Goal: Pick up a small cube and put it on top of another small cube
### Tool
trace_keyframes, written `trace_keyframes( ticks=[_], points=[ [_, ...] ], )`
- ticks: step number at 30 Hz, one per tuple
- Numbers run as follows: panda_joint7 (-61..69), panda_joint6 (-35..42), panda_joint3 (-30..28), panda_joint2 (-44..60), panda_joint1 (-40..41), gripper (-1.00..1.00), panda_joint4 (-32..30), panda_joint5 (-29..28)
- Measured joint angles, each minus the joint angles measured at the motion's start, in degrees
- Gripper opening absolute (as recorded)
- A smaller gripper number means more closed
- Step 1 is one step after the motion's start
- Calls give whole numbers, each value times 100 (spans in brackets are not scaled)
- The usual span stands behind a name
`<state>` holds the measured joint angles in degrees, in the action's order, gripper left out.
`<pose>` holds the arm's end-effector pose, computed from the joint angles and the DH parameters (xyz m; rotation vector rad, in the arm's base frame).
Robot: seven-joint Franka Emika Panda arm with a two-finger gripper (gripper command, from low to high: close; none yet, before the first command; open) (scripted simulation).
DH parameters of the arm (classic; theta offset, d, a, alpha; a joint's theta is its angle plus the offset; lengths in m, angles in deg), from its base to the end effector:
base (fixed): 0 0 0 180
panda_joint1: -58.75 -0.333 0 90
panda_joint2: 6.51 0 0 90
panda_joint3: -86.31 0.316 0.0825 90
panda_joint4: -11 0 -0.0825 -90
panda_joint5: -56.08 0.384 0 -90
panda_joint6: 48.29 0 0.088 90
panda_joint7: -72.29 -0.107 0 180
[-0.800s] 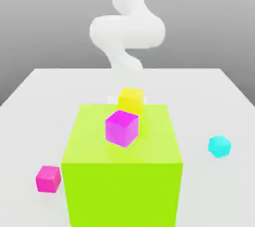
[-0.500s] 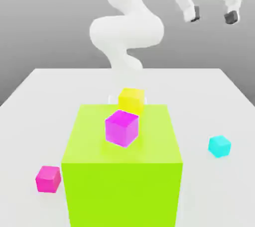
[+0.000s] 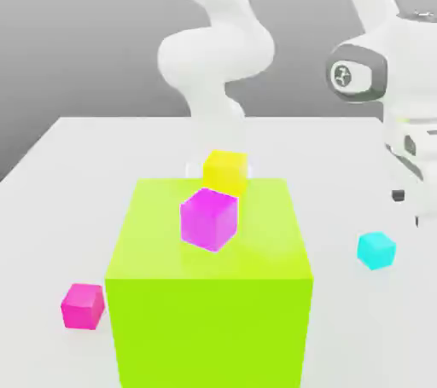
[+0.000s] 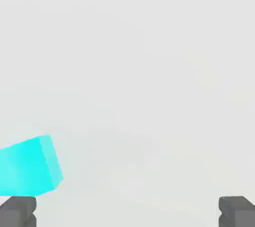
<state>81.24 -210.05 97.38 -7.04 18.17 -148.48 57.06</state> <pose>0.2413 0.3033 0.2184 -2.7058 -1.5521 -0.0688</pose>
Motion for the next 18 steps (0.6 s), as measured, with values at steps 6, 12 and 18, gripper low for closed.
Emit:
trace_keyframes(
  ticks=[6,12,18],
  points=[
    [-269,-900,-494,1188,-452,0,-3,-867],
    [-408,-1342,-831,1734,-751,-100,100,-1037],
    [-322,-1083,-686,1420,-631,-100,37,-932]
  ],
)
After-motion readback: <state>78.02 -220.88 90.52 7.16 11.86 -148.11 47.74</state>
